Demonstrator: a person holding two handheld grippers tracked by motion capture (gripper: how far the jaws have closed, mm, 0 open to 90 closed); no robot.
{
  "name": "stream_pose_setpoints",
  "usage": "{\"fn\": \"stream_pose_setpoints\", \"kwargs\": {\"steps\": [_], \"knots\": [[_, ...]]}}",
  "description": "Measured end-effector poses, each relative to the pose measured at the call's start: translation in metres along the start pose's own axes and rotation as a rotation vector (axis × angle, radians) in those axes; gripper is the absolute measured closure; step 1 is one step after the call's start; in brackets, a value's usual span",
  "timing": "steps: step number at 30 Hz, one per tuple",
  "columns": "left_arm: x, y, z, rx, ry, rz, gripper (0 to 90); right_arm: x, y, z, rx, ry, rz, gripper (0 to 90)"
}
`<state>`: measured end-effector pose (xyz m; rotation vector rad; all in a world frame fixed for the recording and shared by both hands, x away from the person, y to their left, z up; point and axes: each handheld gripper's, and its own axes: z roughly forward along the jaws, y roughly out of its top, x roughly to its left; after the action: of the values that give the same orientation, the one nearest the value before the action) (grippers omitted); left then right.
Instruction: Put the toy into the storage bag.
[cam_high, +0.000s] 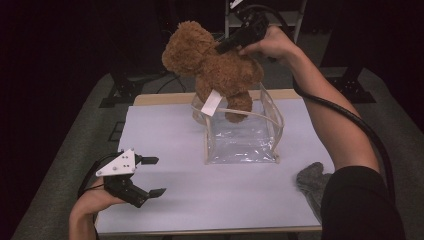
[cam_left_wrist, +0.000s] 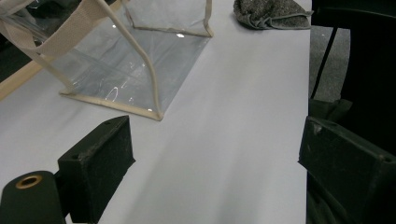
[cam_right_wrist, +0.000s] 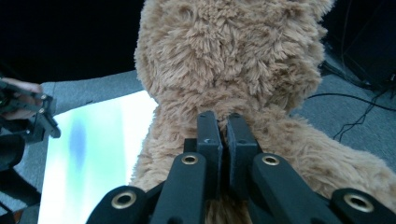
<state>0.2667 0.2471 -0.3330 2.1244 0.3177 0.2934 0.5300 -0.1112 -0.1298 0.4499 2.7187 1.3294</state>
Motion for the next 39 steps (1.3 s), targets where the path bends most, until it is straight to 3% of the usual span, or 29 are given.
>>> {"fn": "stream_pose_setpoints", "kwargs": {"steps": [11, 16, 22, 30, 39], "knots": [[-0.002, 0.003, 0.0, 0.001, -0.002, 0.013, 7.9, 0.032, -0.014, 0.0, -0.02, 0.068, -0.016, 86.0], [-0.003, 0.004, 0.002, 0.004, -0.007, 0.02, 7.9, 0.04, -0.016, -0.001, -0.013, 0.068, -0.019, 86.0], [-0.003, 0.004, 0.005, 0.01, -0.016, 0.019, 7.8, 0.038, -0.025, 0.003, -0.033, 0.085, 0.009, 86.0], [-0.002, 0.003, 0.006, 0.015, -0.02, 0.018, 7.8, 0.023, -0.047, 0.013, -0.057, 0.118, 0.062, 86.0], [-0.003, 0.004, 0.006, 0.015, -0.02, 0.019, 7.9, 0.004, -0.068, 0.004, -0.072, 0.086, 0.114, 86.0]]}}
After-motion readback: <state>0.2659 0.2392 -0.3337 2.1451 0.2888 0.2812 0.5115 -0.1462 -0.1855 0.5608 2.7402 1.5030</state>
